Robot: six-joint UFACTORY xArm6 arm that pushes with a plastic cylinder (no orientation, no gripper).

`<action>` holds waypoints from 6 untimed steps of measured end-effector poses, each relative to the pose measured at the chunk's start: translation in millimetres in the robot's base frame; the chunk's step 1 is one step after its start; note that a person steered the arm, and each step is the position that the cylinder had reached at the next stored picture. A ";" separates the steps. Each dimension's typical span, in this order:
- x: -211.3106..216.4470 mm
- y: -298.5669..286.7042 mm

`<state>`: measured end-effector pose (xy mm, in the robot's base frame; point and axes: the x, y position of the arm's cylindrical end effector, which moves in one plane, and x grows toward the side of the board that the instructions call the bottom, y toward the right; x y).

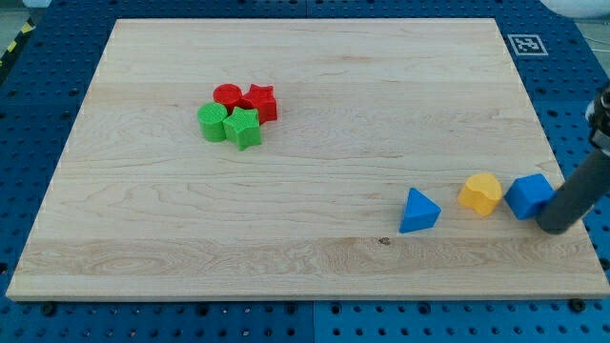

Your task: Separate the yellow heart from the blue cube

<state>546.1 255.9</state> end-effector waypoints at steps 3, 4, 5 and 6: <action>-19.1 -15.0; -12.8 -33.8; -22.0 -83.2; -45.4 -127.6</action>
